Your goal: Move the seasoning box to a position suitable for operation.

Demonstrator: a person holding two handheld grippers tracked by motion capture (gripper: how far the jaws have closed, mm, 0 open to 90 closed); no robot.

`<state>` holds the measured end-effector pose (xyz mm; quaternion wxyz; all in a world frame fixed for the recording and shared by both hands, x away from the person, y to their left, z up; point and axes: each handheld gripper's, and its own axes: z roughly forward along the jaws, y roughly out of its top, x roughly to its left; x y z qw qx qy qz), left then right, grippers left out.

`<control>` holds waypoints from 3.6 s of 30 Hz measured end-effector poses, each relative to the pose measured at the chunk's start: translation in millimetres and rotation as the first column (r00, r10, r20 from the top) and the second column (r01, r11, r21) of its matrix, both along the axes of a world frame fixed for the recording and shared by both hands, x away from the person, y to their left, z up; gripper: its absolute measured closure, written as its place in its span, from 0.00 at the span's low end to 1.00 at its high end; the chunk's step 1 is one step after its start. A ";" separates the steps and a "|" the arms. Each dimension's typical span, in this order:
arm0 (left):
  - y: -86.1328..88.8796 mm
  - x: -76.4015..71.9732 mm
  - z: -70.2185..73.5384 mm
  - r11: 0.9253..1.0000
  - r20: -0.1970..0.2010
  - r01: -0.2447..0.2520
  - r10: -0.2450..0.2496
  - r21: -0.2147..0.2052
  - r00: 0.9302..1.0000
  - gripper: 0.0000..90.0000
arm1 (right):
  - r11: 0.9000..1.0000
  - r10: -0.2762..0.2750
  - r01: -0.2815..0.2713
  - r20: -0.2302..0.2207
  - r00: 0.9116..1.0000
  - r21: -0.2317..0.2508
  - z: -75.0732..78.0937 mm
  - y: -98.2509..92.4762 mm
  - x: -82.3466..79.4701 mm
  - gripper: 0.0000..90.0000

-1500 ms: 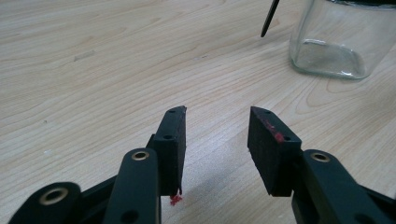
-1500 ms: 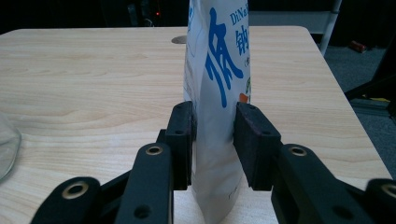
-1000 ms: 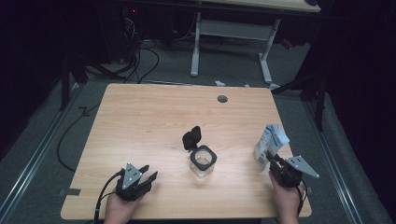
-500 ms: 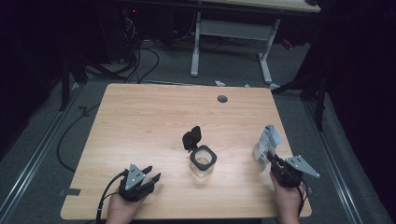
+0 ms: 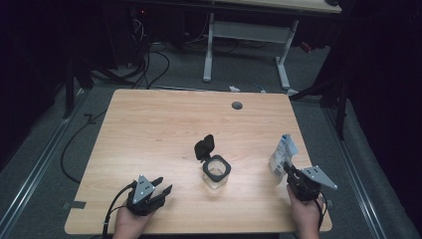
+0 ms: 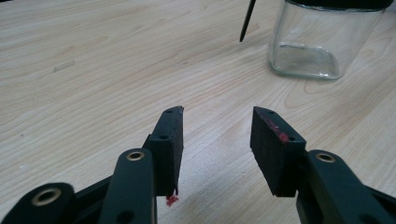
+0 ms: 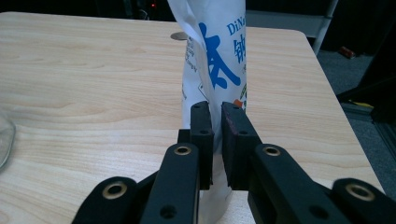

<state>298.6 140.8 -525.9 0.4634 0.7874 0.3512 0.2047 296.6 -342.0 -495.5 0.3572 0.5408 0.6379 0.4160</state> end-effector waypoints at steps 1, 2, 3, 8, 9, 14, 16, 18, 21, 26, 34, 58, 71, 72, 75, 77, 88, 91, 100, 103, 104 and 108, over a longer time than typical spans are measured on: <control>-1.0 -0.3 0.2 1.000 -0.007 0.008 -0.008 -0.005 1.000 0.60 | 1.000 0.004 -0.004 -0.003 1.000 -0.003 0.4 -0.5 0.2 0.93; -3.5 0.3 0.9 0.999 -0.018 0.037 -0.037 -0.001 0.999 0.59 | 1.000 0.013 -0.013 -0.007 1.000 -0.006 1.1 -1.3 0.3 0.93; -5.0 1.3 1.2 0.999 -0.028 0.053 -0.053 0.000 0.998 0.58 | 1.000 0.017 -0.017 -0.011 1.000 -0.007 1.6 -1.6 -0.1 0.93; -9.3 2.5 -0.7 0.995 -0.021 0.099 -0.099 0.005 0.995 0.56 | 0.999 0.046 -0.046 -0.064 0.997 -0.008 9.3 -4.8 2.1 0.94; -9.1 2.6 -0.8 0.994 -0.026 0.105 -0.105 -0.005 0.994 0.56 | 0.998 0.052 -0.054 -0.077 0.996 -0.021 11.8 -4.5 2.4 0.94; -8.5 0.2 2.5 0.990 -0.016 0.134 -0.135 -0.044 0.991 0.56 | 0.997 0.066 -0.069 -0.117 0.991 -0.026 23.7 -1.4 0.9 0.95; -8.2 -0.4 2.7 0.989 -0.015 0.140 -0.141 -0.051 0.990 0.55 | 0.997 0.068 -0.072 -0.122 0.990 -0.029 26.1 -0.6 0.1 0.95; -6.5 -2.7 3.7 0.987 -0.012 0.149 -0.150 -0.059 0.989 0.55 | 0.995 0.086 -0.093 -0.156 0.984 -0.039 34.5 2.5 -1.0 0.95; -4.8 -3.9 4.9 0.986 -0.009 0.152 -0.153 -0.072 0.988 0.55 | 0.992 0.105 -0.117 -0.184 0.977 -0.054 40.8 5.1 -0.9 0.95; -3.9 -3.8 5.2 0.985 -0.008 0.149 -0.150 -0.084 0.989 0.55 | 0.981 0.145 -0.173 -0.267 0.953 -0.085 56.2 11.7 1.9 0.96; -0.3 -6.5 5.8 0.982 0.004 0.147 -0.148 -0.115 0.989 0.55 | 0.967 0.190 -0.242 -0.401 0.896 -0.083 75.7 18.1 6.6 0.96; -14.7 -9.8 1.9 0.974 0.008 0.203 -0.203 -0.105 0.979 0.57 | 0.932 0.189 -0.341 -0.640 0.745 -0.122 99.0 25.5 10.6 1.00; -27.1 -15.2 -0.5 0.966 0.018 0.241 -0.241 -0.094 0.970 0.56 | 0.915 0.147 -0.375 -0.739 0.657 -0.151 99.7 32.7 17.7 1.00; -27.5 -15.1 -0.3 0.965 0.016 0.244 -0.244 -0.094 0.970 0.56 | 0.913 0.140 -0.378 -0.750 0.647 -0.156 100.5 33.6 18.8 1.00; -29.6 -15.1 -0.5 0.964 0.018 0.247 -0.246 -0.097 0.969 0.56 | 0.907 0.137 -0.392 -0.768 0.626 -0.157 101.8 36.0 21.5 1.00; -30.3 -14.9 -0.1 0.963 0.019 0.252 -0.251 -0.095 0.968 0.56 | 0.905 0.137 -0.396 -0.776 0.616 -0.154 103.0 36.8 23.0 1.00; -34.9 -16.8 3.0 0.959 0.024 0.266 -0.265 -0.100 0.964 0.55 | 0.880 0.131 -0.443 -0.812 0.569 -0.168 115.5 45.0 34.6 1.00; -39.7 -20.0 4.7 0.956 0.039 0.274 -0.272 -0.101 0.962 0.53 | 0.877 0.135 -0.448 -0.807 0.575 -0.172 118.7 48.2 37.1 1.00; -52.7 -23.6 4.8 0.950 0.049 0.288 -0.284 -0.121 0.958 0.43 | 0.870 0.151 -0.464 -0.806 0.572 -0.166 117.7 55.5 36.7 1.00; -63.3 -23.1 7.1 0.941 0.049 0.305 -0.301 -0.149 0.952 0.39 | 0.872 0.157 -0.463 -0.803 0.575 -0.161 117.9 55.9 34.9 1.00; -63.3 -23.1 7.1 0.941 0.049 0.305 -0.301 -0.149 0.952 0.38 | 0.871 0.160 -0.466 -0.805 0.572 -0.157 118.1 56.6 34.4 1.00; -79.7 -24.4 8.1 0.936 0.067 0.328 -0.322 -0.125 0.944 0.34 | 0.869 0.173 -0.472 -0.803 0.570 -0.147 119.7 60.5 32.3 1.00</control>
